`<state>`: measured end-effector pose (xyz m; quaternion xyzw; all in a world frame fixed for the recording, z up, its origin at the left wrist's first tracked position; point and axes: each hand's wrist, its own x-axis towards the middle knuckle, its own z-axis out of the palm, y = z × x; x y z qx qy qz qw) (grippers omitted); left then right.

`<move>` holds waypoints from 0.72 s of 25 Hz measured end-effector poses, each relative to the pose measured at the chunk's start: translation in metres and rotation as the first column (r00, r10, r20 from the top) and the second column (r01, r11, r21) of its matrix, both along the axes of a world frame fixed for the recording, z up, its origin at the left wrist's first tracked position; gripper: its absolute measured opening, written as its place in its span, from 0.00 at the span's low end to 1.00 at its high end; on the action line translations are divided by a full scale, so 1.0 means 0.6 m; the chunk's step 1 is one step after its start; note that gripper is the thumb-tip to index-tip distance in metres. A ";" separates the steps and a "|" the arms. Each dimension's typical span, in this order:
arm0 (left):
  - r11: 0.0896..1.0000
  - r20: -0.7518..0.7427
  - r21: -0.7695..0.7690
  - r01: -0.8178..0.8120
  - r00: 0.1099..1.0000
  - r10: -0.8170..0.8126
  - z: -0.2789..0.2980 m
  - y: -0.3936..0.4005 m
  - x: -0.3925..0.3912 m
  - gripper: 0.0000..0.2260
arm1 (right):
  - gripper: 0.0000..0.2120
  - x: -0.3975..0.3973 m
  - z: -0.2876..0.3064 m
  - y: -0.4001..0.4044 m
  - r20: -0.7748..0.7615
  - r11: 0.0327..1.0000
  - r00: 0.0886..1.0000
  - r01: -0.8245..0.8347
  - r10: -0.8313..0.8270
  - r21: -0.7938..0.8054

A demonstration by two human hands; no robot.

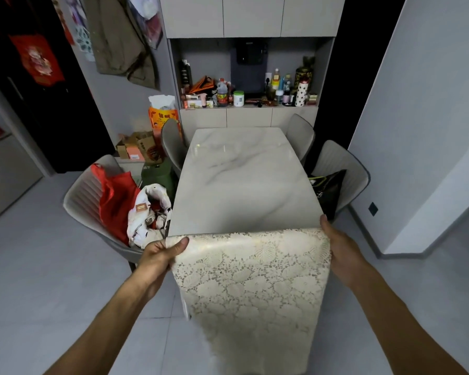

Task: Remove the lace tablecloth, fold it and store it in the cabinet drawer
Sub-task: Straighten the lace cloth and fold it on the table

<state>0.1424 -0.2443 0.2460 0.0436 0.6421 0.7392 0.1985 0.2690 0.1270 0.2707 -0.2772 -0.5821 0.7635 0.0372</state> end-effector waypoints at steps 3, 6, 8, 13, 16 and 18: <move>0.996 0.027 0.036 0.076 0.997 -0.077 -0.003 0.002 0.000 0.13 | 0.21 0.017 -0.006 0.000 -0.025 0.997 0.997 -0.074 0.073 -0.020; 0.982 -0.005 -0.070 0.176 0.984 -0.176 -0.009 0.009 0.011 0.12 | 0.19 0.019 -0.008 0.018 -0.095 1.000 0.995 -0.019 0.018 -0.014; 0.997 -0.013 -0.008 0.082 0.997 -0.082 0.002 0.030 0.005 0.15 | 0.17 0.020 0.003 0.036 -0.129 0.996 0.988 -0.087 0.088 0.011; 0.999 -0.041 -0.001 0.040 0.998 -0.040 0.072 0.093 -0.018 0.10 | 0.13 0.021 0.038 0.079 -0.176 0.988 0.981 -0.062 0.087 0.144; 0.998 -0.044 0.049 0.035 0.998 -0.032 0.126 0.115 -0.065 0.10 | 0.11 -0.011 0.090 0.105 -0.274 0.998 0.961 -0.018 0.033 0.058; 0.992 -0.035 0.112 0.059 0.998 -0.055 0.158 0.128 -0.117 0.12 | 0.13 -0.059 0.124 0.129 -0.306 0.998 0.952 -0.003 0.021 0.057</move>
